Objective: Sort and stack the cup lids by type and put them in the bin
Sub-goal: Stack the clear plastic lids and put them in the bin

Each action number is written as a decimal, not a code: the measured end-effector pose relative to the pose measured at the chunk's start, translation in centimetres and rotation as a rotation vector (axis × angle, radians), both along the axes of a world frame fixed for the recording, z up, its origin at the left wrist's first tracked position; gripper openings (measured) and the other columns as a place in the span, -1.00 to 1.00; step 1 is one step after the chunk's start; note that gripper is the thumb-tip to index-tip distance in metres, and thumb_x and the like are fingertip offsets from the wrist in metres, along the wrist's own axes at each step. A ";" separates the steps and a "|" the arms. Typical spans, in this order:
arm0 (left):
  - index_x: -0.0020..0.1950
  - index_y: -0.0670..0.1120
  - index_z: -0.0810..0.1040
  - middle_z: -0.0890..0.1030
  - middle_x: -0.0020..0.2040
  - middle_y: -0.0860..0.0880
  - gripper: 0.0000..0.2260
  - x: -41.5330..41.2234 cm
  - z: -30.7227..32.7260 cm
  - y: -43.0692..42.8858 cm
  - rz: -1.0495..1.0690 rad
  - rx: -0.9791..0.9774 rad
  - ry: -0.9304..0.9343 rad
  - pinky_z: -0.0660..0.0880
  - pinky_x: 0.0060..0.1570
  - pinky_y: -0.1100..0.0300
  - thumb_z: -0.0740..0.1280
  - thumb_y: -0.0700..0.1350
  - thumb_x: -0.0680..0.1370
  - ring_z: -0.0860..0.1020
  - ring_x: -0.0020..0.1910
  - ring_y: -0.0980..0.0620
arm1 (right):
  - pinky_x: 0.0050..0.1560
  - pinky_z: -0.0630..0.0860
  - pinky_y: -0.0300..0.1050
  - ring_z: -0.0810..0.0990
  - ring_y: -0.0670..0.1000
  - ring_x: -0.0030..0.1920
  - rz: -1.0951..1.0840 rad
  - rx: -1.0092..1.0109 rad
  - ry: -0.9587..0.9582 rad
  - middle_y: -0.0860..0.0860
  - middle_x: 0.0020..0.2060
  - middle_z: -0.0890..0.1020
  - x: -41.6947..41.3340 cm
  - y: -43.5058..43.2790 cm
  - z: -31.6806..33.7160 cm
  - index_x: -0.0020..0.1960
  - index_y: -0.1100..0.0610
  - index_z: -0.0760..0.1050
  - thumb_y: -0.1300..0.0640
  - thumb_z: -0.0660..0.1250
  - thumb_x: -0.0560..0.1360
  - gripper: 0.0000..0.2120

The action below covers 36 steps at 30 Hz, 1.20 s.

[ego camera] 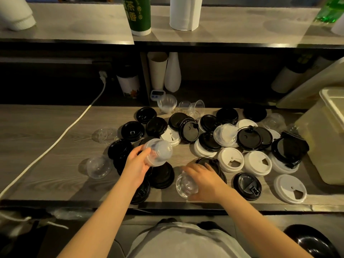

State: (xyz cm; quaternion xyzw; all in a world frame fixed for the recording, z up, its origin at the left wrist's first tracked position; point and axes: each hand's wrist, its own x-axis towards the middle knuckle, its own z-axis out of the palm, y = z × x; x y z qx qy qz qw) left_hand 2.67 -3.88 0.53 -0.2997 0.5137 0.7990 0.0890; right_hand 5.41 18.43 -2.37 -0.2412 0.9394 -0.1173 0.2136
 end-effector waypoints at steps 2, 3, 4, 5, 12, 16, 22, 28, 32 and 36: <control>0.27 -0.17 0.42 0.56 0.07 -0.11 -0.72 0.1 0.0 0.0 0.024 0.010 0.002 0.51 -0.04 0.12 0.26 -0.27 0.56 0.56 0.03 -0.03 | 0.46 -0.01 0.22 0.18 0.06 0.47 0.004 0.062 -0.013 -0.01 0.44 0.27 0.0 -0.3 -0.6 0.49 0.01 0.10 -0.17 0.38 0.39 -0.21; 0.26 -0.17 0.42 0.56 0.06 -0.11 -0.73 0.2 0.1 0.1 0.030 0.014 0.004 0.51 -0.03 0.12 0.25 -0.27 0.56 0.56 0.03 -0.03 | 0.46 -0.03 0.22 0.20 0.08 0.47 -0.010 0.073 -0.015 0.01 0.42 0.31 0.0 -0.5 -0.8 0.47 0.02 0.12 -0.16 0.37 0.40 -0.24; 0.26 -0.17 0.42 0.56 0.05 -0.10 -0.73 0.2 0.2 0.1 0.032 0.015 0.008 0.52 -0.03 0.12 0.25 -0.28 0.56 0.56 0.03 -0.02 | 0.46 -0.03 0.22 0.24 0.09 0.45 -0.027 0.075 -0.015 0.03 0.39 0.34 -0.2 -0.6 -1.0 0.45 0.02 0.13 -0.16 0.37 0.40 -0.26; 0.26 -0.17 0.42 0.56 0.05 -0.10 -0.73 0.2 0.3 0.2 0.033 0.014 0.010 0.52 -0.03 0.12 0.25 -0.28 0.56 0.56 0.02 -0.02 | 0.46 -0.02 0.21 0.27 0.10 0.43 -0.040 0.072 -0.013 0.04 0.37 0.37 -0.3 -0.7 -1.1 0.44 0.02 0.14 -0.16 0.37 0.39 -0.27; 0.31 -0.19 0.39 0.56 0.03 -0.09 -0.68 0.4 0.4 0.2 0.057 0.009 0.015 0.51 -0.07 0.14 0.26 -0.29 0.55 0.56 -0.01 0.01 | 0.47 -0.01 0.14 0.36 0.06 0.36 -0.134 -0.016 0.022 -0.02 0.30 0.42 -0.5 -0.6 -1.6 0.40 -0.01 0.21 -0.18 0.41 0.32 -0.26; 0.31 -0.19 0.39 0.56 0.04 -0.09 -0.67 0.5 0.5 0.3 0.046 0.008 0.020 0.51 -0.07 0.14 0.26 -0.29 0.55 0.56 0.00 0.00 | 0.45 0.04 0.09 0.36 -0.02 0.36 -0.245 -0.199 0.066 -0.08 0.30 0.43 -0.2 -0.6 -1.3 0.40 -0.03 0.23 -0.27 0.38 0.32 -0.25; 0.31 -0.19 0.39 0.58 0.04 -0.12 -0.68 0.5 0.5 1.1 0.022 0.038 0.006 0.51 -0.06 0.13 0.26 -0.29 0.55 0.58 0.00 -0.02 | 0.20 0.31 -0.25 0.39 -0.16 0.22 -0.494 -0.678 0.023 -0.16 0.23 0.42 -0.3 -1.2 2.6 0.37 -0.02 0.28 -0.02 0.56 0.27 -0.24; 0.06 -0.16 0.53 0.61 -0.09 -0.10 -0.85 0.7 1.1 3.4 -0.096 0.085 -0.051 0.51 -0.16 0.12 0.19 -0.22 0.60 0.58 -0.12 -0.02 | -0.05 0.31 -0.50 0.38 -0.19 0.14 -0.460 -0.703 -0.036 -0.18 0.18 0.39 -1.5 -2.1 4.2 0.35 -0.04 0.26 0.03 0.58 0.25 -0.23; 0.16 -0.17 0.51 0.65 -0.08 -0.10 -0.74 0.9 1.6 4.2 -0.126 0.168 -0.097 0.51 -0.16 0.13 0.12 -0.06 0.64 0.60 -0.10 0.00 | 0.09 0.37 -0.27 0.41 -0.14 0.17 -0.392 -0.639 -0.032 -0.15 0.20 0.41 -1.8 -2.2 4.3 0.36 -0.04 0.27 -0.08 0.54 0.23 -0.22; 0.17 -0.14 0.50 0.68 -0.06 -0.06 -0.71 1.4 1.8 4.2 -0.292 0.108 -0.014 0.56 -0.25 0.22 0.16 0.02 0.61 0.64 -0.11 0.05 | 0.09 0.44 -0.17 0.46 -0.09 0.17 -0.369 -0.589 -0.005 -0.14 0.19 0.44 -1.5 -2.1 4.6 0.34 -0.05 0.28 -0.17 0.50 0.24 -0.24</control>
